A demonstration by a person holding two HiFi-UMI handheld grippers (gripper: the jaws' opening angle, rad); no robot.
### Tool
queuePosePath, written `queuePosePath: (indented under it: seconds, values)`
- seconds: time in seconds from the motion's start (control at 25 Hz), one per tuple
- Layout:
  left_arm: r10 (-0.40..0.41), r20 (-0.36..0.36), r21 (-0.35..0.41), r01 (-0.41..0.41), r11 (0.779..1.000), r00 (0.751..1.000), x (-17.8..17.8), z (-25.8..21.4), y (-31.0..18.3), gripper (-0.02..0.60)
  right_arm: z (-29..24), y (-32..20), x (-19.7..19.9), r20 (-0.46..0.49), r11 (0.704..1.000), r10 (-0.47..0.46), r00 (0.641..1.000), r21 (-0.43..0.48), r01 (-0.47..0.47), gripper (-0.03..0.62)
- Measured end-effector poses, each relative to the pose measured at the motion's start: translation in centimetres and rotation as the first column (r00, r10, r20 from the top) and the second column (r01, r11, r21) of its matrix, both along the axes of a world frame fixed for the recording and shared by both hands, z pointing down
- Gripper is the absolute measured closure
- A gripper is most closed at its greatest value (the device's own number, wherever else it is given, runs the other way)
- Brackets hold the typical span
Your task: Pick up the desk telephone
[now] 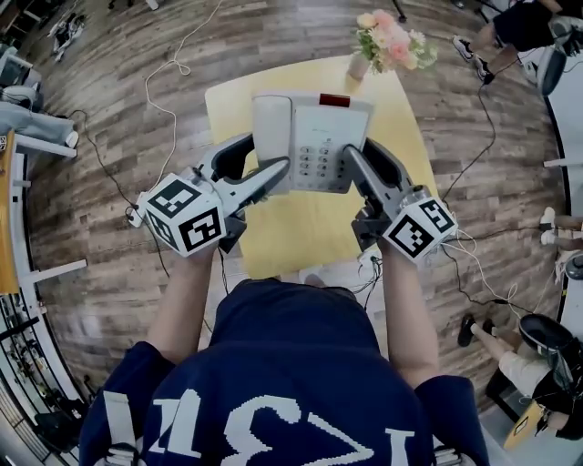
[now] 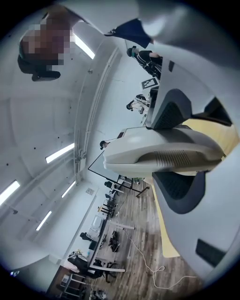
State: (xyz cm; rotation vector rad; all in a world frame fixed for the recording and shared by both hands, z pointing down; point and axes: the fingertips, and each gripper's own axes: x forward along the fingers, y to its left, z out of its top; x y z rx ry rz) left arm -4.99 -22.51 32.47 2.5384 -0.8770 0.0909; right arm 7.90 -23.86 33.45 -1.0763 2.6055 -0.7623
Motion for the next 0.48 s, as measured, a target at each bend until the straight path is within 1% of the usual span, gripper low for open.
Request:
queuePosePath:
  seconds: [0.24,0.48]
  values:
    - [-0.02,0.002,0.076,0.02,0.997,1.0,0.3,-3.4,1.0,0.288,-3.2,0.8,0.4,0.021,0.997,-0.002,1.0,0.074,0.0,0.437]
    - [-0.03,-0.003,0.117,0.03,0.993,1.0,0.5,-5.2,1.8,0.288,-5.1,1.4,0.6,0.026,0.994,-0.009,1.0,0.105,0.006,0.439]
